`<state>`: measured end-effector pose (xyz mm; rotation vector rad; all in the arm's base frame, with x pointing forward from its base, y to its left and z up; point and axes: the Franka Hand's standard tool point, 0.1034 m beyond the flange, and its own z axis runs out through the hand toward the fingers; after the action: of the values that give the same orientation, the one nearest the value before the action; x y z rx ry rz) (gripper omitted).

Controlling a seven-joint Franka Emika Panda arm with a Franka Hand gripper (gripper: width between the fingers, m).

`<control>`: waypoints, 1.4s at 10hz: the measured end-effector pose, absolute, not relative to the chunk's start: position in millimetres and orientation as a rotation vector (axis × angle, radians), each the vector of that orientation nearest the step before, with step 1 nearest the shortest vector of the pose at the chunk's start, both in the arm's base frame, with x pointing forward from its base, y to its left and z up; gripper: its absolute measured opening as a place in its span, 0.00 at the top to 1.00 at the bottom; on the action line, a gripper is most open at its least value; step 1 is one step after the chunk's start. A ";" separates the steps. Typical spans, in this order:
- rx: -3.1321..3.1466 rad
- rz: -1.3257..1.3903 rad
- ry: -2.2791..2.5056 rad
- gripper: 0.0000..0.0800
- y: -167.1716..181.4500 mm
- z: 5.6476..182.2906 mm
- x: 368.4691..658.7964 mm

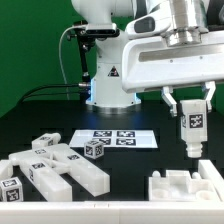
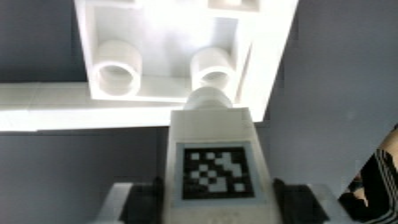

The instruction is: Assemble chair

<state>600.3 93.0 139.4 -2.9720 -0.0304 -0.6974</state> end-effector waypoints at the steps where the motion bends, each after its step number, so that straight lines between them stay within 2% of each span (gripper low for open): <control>1: -2.974 -0.689 -0.035 0.64 94.2 137.0 600.3; 3: -2.995 -0.526 -0.019 0.64 113.8 123.6 617.8; 4: -2.997 -0.479 0.013 0.64 126.0 128.7 637.8; 5: -2.994 -0.500 0.015 0.64 127.5 127.2 644.4; 9: -3.001 -0.492 0.003 0.64 123.1 124.5 642.7; 10: -3.022 -0.488 -0.054 0.64 108.7 123.0 648.3; 14: -3.032 -0.497 -0.035 0.64 99.2 108.8 646.1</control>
Offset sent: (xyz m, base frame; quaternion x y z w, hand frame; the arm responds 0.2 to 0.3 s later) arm 0.0783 0.0120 0.0054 -0.1134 -0.1024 -0.0028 0.9883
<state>646.1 99.2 108.8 -3.0318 -0.0353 -0.4967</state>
